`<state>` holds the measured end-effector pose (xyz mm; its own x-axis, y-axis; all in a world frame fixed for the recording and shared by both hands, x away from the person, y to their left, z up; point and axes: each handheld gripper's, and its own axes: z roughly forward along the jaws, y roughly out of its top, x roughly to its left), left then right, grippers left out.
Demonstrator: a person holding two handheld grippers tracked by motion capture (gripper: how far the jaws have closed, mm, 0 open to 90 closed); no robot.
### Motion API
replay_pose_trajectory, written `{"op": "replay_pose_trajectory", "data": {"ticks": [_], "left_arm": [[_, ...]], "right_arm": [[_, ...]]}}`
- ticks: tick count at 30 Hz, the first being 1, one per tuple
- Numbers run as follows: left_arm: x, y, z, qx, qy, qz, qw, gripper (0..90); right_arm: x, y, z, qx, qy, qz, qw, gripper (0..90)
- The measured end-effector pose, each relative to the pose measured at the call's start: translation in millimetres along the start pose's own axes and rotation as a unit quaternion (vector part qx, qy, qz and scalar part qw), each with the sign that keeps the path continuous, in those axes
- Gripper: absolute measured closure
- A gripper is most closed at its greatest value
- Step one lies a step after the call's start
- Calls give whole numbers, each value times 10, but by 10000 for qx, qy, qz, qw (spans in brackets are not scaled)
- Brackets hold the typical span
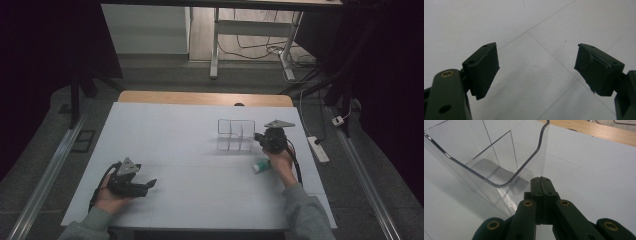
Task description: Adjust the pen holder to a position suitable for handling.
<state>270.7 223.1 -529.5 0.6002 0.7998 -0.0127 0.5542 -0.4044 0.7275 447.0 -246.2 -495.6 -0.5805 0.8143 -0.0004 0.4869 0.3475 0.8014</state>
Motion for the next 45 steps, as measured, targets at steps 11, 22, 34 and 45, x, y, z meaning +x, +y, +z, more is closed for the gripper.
{"op": "replay_pose_trajectory", "data": {"ticks": [11, 22, 34, 45], "left_arm": [[2, 0, 9, 28, -3, 7, 10000, 188], [3, -1, 10, 29, -5, 5, 10000, 188], [2, 0, 16, 41, -7, 6, 10000, 188], [3, -1, 19, 40, -16, 2, 10000, 188]], "right_arm": [[90, 15, 71, 24, 74, -62, 10000, 898], [178, 44, 133, -3, 160, -141, 9998, 898], [263, 70, 204, -44, 219, -169, 9996, 898], [352, 91, 268, -28, 321, -224, 9992, 898]]}}
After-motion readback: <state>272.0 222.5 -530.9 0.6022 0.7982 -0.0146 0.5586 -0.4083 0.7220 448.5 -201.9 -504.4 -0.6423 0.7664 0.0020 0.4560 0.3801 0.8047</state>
